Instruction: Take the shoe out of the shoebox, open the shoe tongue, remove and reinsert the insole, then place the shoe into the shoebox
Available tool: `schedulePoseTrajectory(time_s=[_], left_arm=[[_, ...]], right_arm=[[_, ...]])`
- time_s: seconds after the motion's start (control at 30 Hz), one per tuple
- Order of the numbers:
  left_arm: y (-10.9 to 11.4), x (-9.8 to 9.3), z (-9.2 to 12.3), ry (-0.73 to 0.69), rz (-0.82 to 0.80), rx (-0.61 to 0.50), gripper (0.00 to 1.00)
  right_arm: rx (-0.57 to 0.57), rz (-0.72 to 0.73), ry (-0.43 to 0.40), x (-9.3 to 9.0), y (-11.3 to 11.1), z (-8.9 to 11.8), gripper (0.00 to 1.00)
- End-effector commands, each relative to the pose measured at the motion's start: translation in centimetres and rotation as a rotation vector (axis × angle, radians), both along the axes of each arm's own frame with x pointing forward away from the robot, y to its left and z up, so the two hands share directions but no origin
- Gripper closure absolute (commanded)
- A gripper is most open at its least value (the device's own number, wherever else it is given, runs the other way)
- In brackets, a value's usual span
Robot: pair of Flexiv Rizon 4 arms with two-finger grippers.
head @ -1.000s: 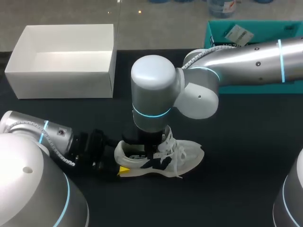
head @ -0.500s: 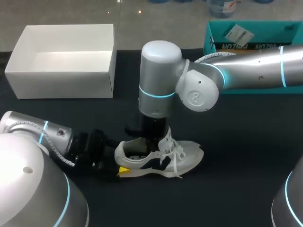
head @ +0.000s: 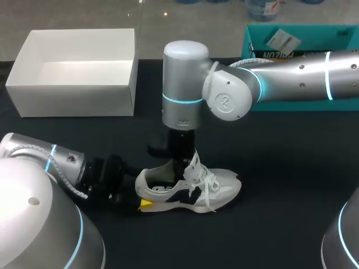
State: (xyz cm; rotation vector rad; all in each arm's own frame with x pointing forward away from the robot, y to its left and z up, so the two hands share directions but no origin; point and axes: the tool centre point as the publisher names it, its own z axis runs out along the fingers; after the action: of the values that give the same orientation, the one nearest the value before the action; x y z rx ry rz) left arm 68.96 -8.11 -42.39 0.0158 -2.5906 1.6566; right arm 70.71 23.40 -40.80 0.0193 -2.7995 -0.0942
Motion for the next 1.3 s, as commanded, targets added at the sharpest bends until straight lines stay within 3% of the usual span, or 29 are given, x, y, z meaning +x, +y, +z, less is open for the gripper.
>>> schedulePoseTrajectory(time_s=[0.03,0.33,0.97,1.3], left_arm=[[-0.3,0.4,-0.1,-0.003,0.006,0.000,1.00],[-0.3,0.4,-0.1,-0.003,0.006,0.000,1.00],[-0.3,0.4,-0.1,-0.003,0.006,0.000,1.00],[-0.3,0.4,-0.1,-0.003,0.006,0.000,1.00]], right_arm=[[-0.017,-0.010,0.017,-2.7,1.3,-5.4,1.00],[-0.036,-0.070,-0.030,-2.7,0.2,-3.8,1.00],[-0.089,-0.088,-0.264,-2.2,-0.5,5.2,1.00],[-0.079,-0.145,-0.354,-2.5,-2.0,6.6,1.00]])
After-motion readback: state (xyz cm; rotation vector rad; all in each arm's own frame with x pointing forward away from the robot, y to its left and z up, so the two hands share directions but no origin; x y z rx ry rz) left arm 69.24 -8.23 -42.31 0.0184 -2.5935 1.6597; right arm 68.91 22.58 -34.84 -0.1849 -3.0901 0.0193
